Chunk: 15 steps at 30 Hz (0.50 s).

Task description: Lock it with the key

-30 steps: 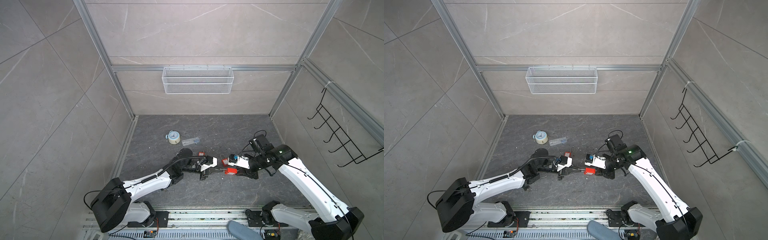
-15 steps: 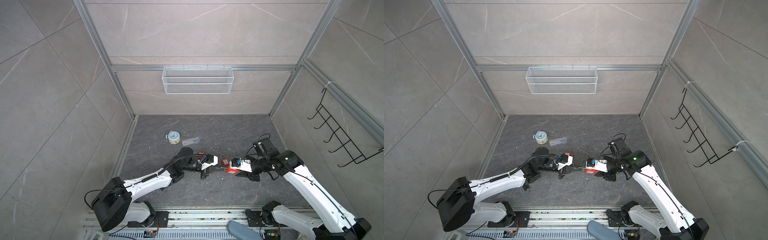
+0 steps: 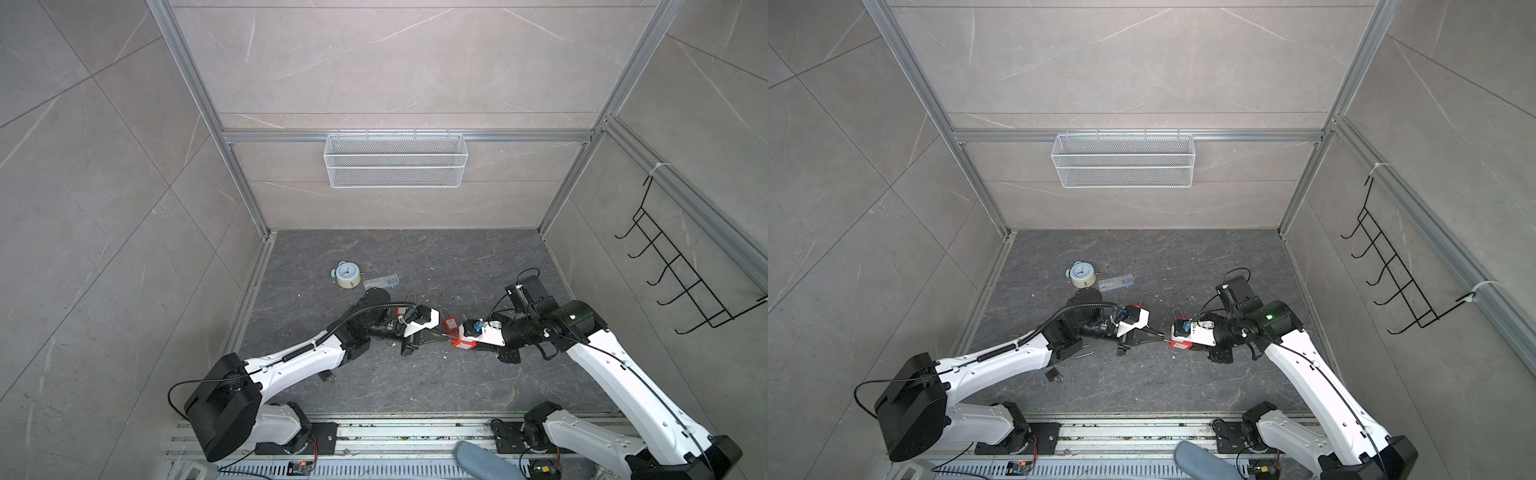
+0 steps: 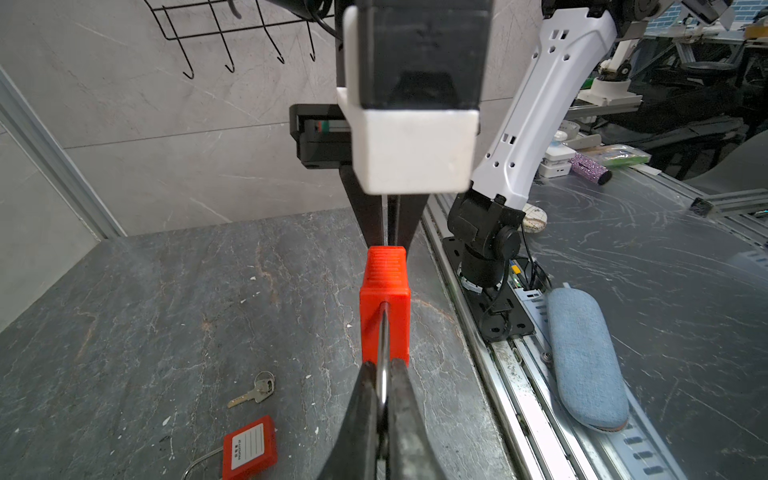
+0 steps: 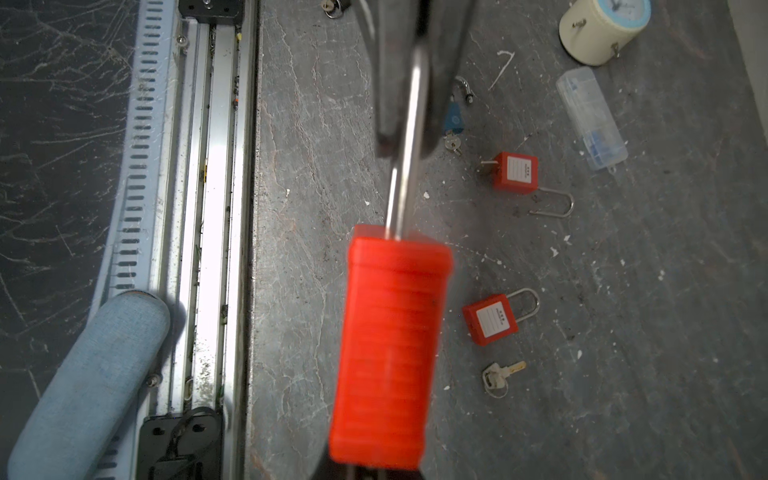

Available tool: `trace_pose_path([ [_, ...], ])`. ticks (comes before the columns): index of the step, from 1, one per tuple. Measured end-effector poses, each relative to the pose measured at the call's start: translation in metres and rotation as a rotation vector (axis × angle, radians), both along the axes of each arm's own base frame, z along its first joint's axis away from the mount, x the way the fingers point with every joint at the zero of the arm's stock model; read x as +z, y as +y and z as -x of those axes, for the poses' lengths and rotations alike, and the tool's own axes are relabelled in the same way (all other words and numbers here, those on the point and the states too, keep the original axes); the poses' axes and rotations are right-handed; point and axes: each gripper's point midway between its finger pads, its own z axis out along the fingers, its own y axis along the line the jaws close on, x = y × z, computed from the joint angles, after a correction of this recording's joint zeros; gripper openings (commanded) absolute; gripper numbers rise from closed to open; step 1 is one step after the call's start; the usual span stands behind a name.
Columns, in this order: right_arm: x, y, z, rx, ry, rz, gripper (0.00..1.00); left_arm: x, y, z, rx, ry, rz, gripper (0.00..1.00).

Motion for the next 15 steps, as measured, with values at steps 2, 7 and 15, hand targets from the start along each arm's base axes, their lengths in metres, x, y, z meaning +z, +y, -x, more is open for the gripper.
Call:
trace_pose_path([
  [2,-0.002,0.0,-0.002,-0.007,0.01,0.003,0.0,-0.001,0.001,-0.001,-0.004,0.002,-0.009,0.0],
  [7,-0.002,0.004,-0.008,-0.009,-0.001,-0.008,0.0,0.0,0.005,-0.006,0.0,-0.002,-0.023,0.0],
  [15,-0.003,0.009,-0.014,-0.005,-0.009,-0.022,0.0,0.005,0.024,-0.015,0.029,-0.019,-0.035,0.0],
])
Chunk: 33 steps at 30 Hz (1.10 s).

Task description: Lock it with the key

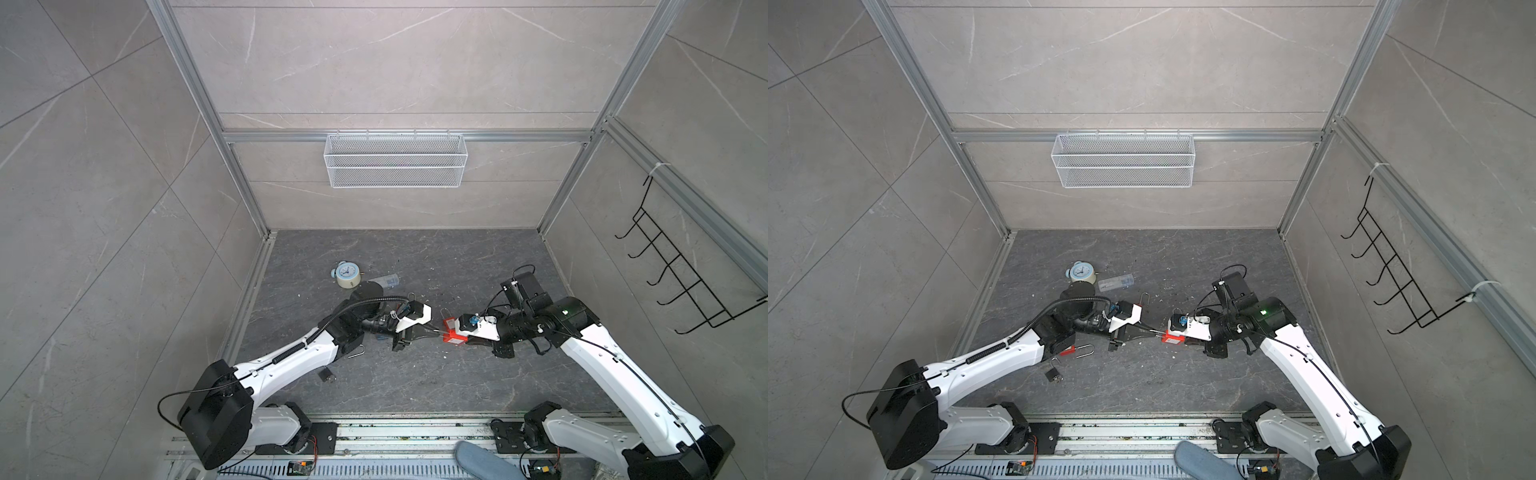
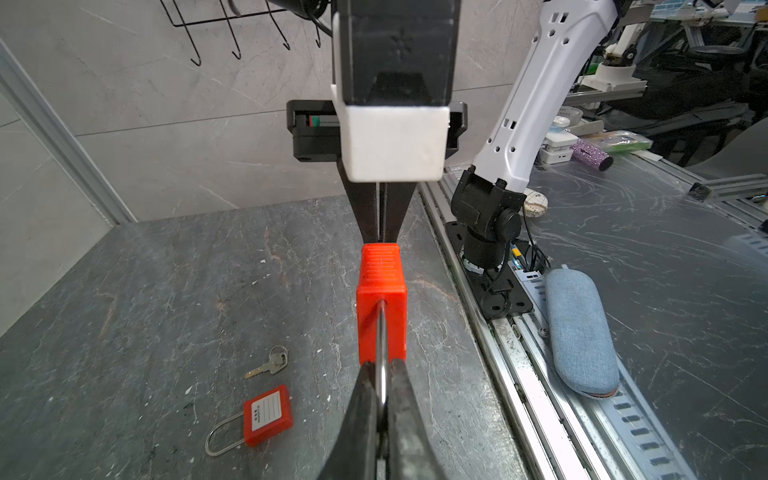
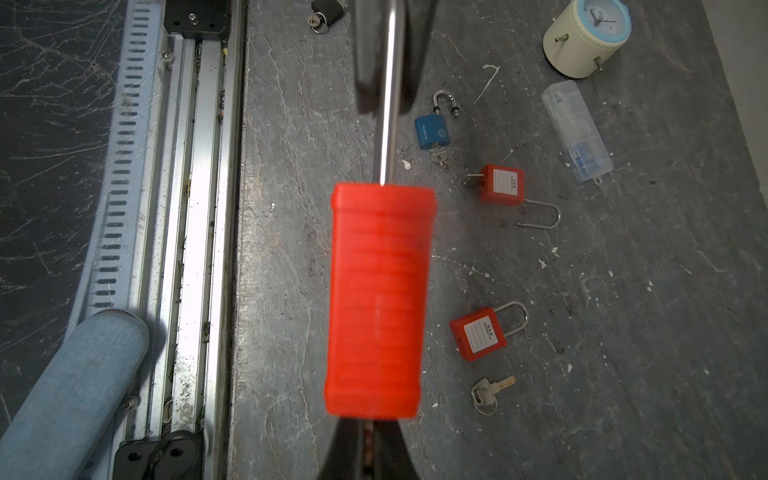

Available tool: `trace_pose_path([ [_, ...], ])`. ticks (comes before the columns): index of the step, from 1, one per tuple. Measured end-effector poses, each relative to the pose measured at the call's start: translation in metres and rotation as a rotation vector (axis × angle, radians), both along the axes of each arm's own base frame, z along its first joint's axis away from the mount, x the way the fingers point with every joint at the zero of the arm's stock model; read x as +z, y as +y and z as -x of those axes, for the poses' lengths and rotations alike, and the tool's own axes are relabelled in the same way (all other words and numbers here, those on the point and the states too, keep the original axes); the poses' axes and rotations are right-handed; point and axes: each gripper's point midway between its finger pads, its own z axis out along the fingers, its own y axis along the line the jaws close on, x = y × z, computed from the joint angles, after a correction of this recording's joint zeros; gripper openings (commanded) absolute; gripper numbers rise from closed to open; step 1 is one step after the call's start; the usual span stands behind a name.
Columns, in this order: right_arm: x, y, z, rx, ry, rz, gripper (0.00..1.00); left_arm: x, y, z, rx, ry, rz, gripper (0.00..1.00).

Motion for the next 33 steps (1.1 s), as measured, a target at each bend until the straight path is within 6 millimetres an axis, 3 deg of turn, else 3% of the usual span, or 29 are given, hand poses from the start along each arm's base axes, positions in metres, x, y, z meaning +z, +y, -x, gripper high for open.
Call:
trace_pose_path([
  [7,-0.028,-0.015,-0.003,-0.065,0.071,0.096,0.0,0.006,0.027,-0.02,0.075,-0.011,-0.033,0.0],
  [12,-0.034,-0.025,-0.023,-0.203,0.059,0.12,0.0,0.016,0.028,-0.024,0.073,-0.003,-0.093,0.0],
  [16,-0.036,-0.032,-0.041,-0.339,0.049,0.099,0.0,0.014,0.024,-0.039,0.099,0.05,-0.187,0.0],
  [25,-0.026,-0.04,-0.072,-0.644,0.033,-0.019,0.0,-0.039,0.008,-0.08,0.157,0.292,-0.489,0.0],
  [33,-0.014,-0.059,-0.095,-0.996,0.091,-0.079,0.0,-0.092,-0.007,-0.082,0.095,0.467,-0.679,0.0],
])
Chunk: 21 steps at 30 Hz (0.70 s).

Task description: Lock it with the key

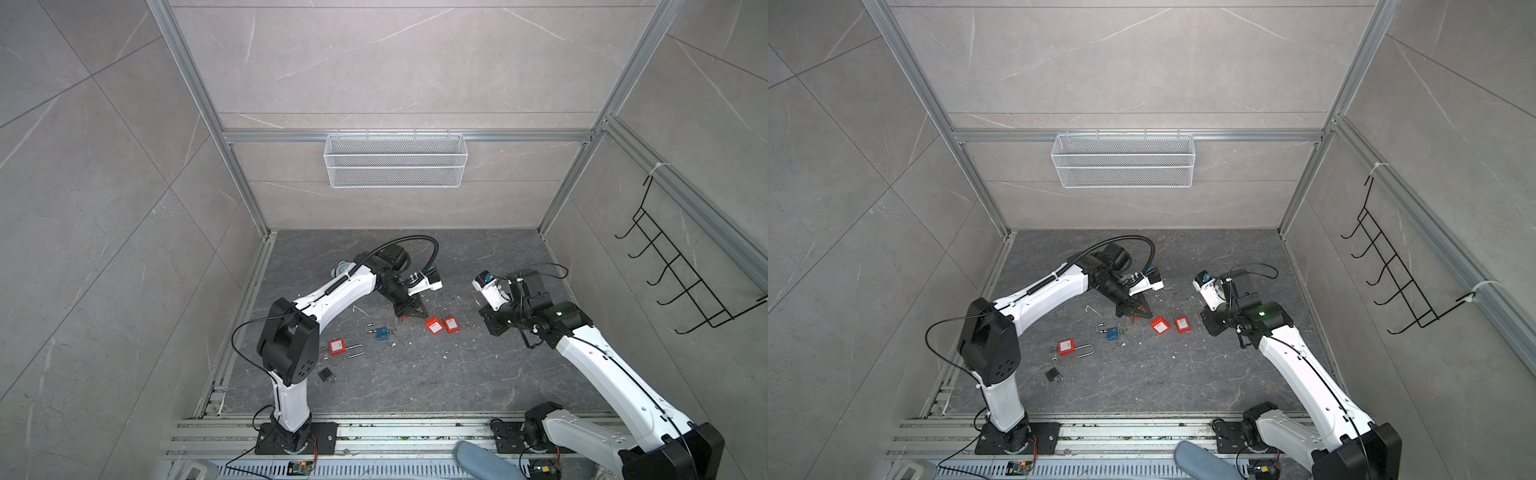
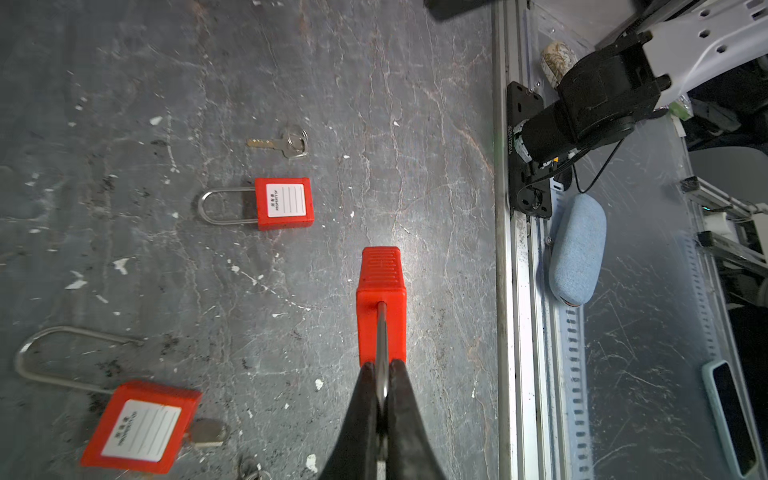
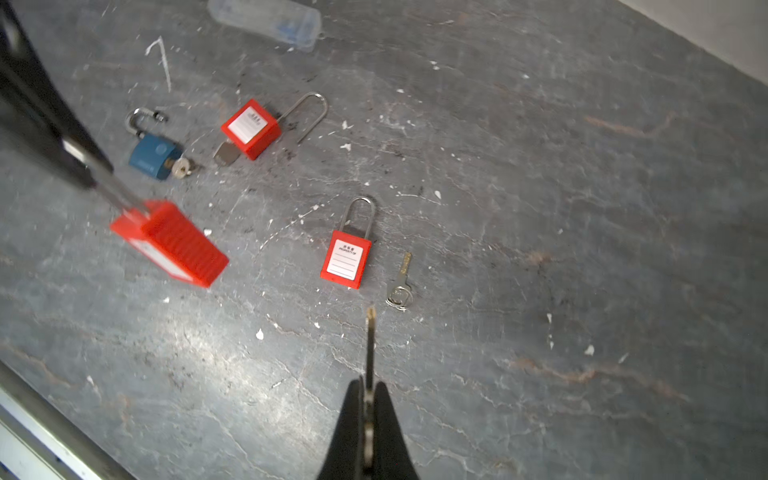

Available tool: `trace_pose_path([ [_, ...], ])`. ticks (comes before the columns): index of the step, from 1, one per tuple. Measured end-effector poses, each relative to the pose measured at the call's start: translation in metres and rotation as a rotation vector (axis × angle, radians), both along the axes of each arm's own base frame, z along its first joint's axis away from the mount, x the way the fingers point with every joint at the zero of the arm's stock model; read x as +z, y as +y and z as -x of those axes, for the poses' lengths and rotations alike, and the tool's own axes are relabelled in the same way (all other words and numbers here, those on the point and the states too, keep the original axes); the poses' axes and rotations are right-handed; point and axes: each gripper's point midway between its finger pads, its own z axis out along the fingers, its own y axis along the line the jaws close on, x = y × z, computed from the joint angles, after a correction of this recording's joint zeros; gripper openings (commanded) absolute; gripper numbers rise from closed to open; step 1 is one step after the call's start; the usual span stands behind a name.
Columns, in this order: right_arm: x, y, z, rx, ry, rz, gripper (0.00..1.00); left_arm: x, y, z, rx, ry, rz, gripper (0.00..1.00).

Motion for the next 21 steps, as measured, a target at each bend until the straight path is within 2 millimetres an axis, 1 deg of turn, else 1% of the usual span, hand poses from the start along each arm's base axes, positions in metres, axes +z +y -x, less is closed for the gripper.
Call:
trace_pose_path([
  [2,0.008,0.0,-0.005,-0.068,0.007,-0.039,0.0,-0.014,-0.004,0.006,-0.023,0.043,-0.038,0.0],
  [4,0.013,0.0,-0.006,-0.12,0.018,-0.082,0.0,-0.025,-0.008,0.012,-0.045,0.08,-0.075,0.0],
  [8,0.012,-0.001,-0.002,-0.219,0.053,-0.154,0.0,-0.047,-0.015,0.024,-0.079,0.142,-0.131,0.0],
  [11,0.004,-0.003,0.004,-0.276,0.089,-0.186,0.0,-0.058,-0.02,0.031,-0.099,0.177,-0.163,0.0],
  [17,-0.021,-0.009,0.022,-0.348,0.169,-0.202,0.0,-0.071,-0.038,0.032,-0.13,0.216,-0.185,0.0],
  [21,-0.029,-0.011,0.031,-0.379,0.198,-0.218,0.0,-0.079,-0.046,0.035,-0.147,0.24,-0.206,0.0],
])
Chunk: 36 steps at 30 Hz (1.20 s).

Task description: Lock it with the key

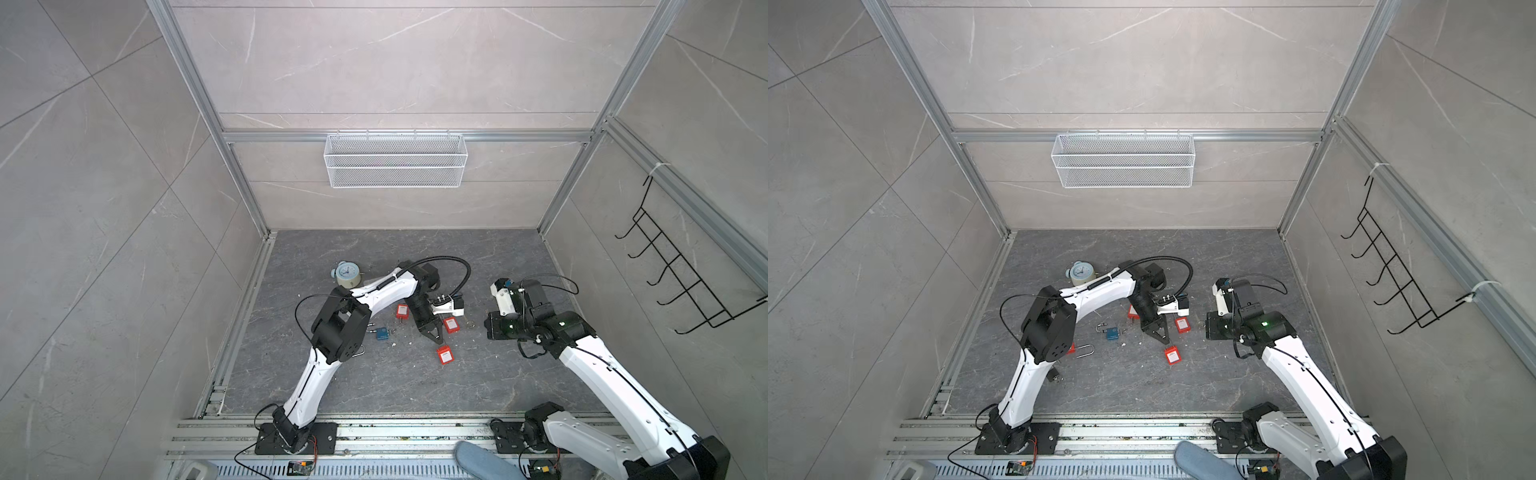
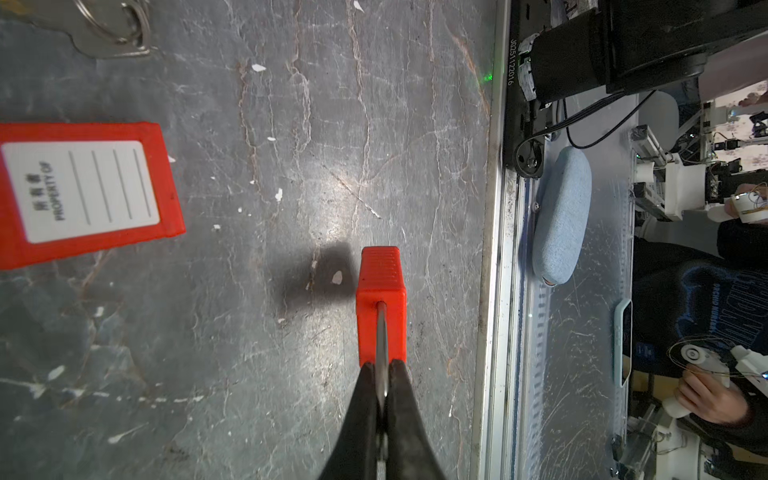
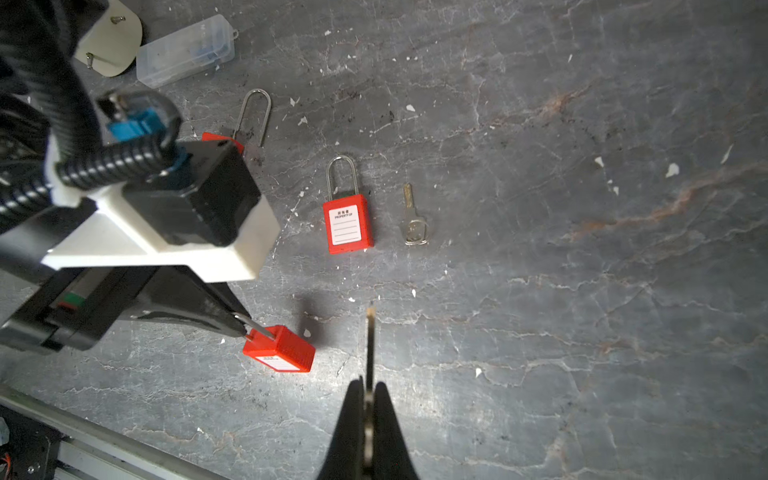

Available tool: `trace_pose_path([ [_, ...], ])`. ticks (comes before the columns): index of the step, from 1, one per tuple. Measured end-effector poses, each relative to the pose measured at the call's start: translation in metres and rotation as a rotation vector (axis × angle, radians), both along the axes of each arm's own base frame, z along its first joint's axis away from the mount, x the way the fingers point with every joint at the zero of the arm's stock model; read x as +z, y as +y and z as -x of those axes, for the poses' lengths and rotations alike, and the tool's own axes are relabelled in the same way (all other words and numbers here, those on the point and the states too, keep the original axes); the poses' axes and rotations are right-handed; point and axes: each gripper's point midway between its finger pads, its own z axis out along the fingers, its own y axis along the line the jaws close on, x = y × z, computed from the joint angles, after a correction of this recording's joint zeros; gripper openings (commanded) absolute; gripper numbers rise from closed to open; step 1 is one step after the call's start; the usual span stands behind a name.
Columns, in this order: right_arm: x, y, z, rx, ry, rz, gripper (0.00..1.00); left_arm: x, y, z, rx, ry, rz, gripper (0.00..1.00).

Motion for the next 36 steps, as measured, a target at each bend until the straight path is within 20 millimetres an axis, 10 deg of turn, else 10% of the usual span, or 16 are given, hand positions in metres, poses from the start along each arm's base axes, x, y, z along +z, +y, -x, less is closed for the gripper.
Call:
trace_pose_path([
  [13,-0.022,-0.002,0.012,-0.031,0.065,-0.016,0.0,-0.016,-0.032,0.002,0.007,0.1,0.01,0.0],
  [36,-0.039,-0.003,0.024,-0.063,0.109,-0.031,0.0,-0.053,-0.048,-0.028,0.093,-0.044,-0.06,0.37],
])
